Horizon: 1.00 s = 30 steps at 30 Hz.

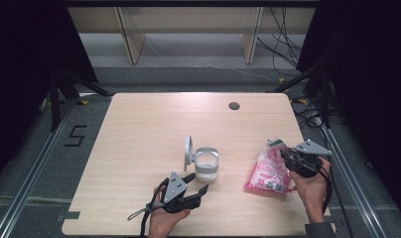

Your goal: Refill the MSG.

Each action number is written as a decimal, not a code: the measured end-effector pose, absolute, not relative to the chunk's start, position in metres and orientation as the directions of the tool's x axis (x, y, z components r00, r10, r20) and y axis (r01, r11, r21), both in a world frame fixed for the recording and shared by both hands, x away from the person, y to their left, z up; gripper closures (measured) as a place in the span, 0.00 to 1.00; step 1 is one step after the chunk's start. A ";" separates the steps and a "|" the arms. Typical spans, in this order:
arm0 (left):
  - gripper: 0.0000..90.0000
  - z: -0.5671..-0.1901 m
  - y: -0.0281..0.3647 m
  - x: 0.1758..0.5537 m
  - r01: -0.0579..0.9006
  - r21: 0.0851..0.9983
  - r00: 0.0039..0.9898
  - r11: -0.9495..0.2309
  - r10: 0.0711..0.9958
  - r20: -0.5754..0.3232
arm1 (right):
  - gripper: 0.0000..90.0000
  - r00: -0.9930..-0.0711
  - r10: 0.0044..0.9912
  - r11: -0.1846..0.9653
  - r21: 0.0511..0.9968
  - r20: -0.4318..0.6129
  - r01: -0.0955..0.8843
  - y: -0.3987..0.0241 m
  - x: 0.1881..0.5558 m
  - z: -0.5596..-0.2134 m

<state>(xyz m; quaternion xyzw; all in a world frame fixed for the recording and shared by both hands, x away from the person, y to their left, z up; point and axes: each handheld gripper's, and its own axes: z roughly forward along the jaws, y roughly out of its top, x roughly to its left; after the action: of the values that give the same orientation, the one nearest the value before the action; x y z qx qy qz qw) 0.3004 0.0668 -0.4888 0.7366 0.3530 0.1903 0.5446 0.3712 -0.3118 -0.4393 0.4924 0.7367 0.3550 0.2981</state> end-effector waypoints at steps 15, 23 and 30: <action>0.46 -0.489 0.069 0.300 0.313 0.937 0.674 -0.156 0.731 -0.104 | 0.66 -0.297 0.951 0.217 0.876 -0.089 0.432 -0.310 0.361 -0.424; 0.46 -0.489 0.074 0.301 0.318 0.936 0.662 -0.149 0.742 -0.107 | 0.60 -0.384 0.920 0.243 0.884 -0.079 0.400 -0.295 0.358 -0.426; 0.46 -0.488 0.080 0.303 0.314 0.937 0.652 -0.149 0.752 -0.099 | 0.53 -0.461 0.884 0.273 0.884 -0.076 0.379 -0.275 0.353 -0.431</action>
<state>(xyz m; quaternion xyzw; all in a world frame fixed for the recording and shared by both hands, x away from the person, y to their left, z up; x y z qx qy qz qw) 0.3027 0.0796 -0.4879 0.7306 0.3648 0.2021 0.5407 0.3534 -0.2753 -0.4306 0.4262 0.7408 0.4262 0.2965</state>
